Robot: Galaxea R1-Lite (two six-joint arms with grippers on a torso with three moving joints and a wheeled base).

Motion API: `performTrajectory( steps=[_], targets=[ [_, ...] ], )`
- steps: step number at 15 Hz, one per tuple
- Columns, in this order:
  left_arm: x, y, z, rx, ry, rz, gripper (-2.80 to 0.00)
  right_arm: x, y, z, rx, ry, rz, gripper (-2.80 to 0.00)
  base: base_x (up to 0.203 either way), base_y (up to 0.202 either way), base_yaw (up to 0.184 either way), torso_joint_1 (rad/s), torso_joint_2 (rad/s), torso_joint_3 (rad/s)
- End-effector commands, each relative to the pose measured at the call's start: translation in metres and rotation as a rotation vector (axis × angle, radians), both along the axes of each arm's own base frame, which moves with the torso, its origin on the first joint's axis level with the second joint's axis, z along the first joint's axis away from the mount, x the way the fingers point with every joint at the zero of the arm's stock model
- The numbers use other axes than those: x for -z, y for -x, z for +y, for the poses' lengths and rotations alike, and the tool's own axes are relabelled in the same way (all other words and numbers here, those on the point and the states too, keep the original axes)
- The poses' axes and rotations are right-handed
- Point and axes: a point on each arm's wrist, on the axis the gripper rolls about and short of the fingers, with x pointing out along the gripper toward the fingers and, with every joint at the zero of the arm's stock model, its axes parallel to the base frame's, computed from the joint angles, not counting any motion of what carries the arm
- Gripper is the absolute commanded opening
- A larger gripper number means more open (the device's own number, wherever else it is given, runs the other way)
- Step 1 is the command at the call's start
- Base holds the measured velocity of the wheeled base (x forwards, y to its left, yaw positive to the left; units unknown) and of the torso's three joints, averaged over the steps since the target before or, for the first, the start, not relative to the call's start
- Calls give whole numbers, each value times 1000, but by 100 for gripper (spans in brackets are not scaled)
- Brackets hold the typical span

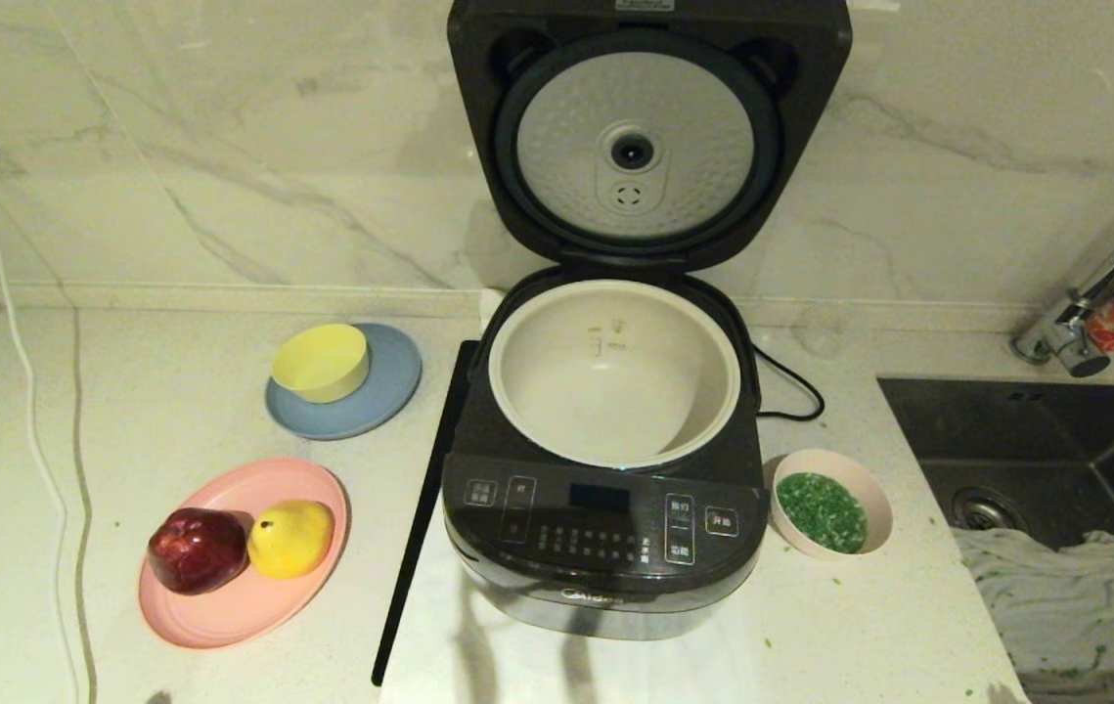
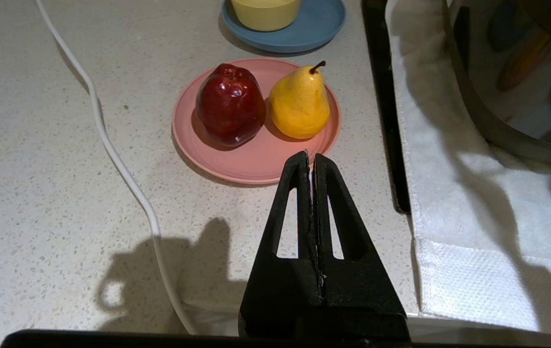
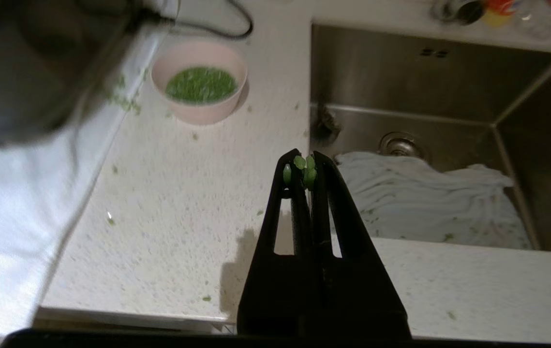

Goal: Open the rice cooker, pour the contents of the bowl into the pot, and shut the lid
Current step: Turn on the tap

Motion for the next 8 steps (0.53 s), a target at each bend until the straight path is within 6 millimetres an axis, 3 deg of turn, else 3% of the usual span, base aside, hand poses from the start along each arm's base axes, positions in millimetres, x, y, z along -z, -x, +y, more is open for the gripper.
performTrajectory(
  steps=[1, 4, 8],
  targets=[
    [2, -1, 0, 1, -1, 7, -280, -28, 1, -1, 25, -6, 36, -280, 0, 0, 0, 0, 0, 0],
    [2, -1, 0, 1, 0, 7, -280, -46, -23, -2, 76, 5, 161, -280, 0, 0, 0, 0, 0, 0],
    [2, -1, 0, 1, -1, 7, -280, -74, -81, -4, 163, 50, 303, -280, 0, 0, 0, 0, 0, 0]
  ],
)
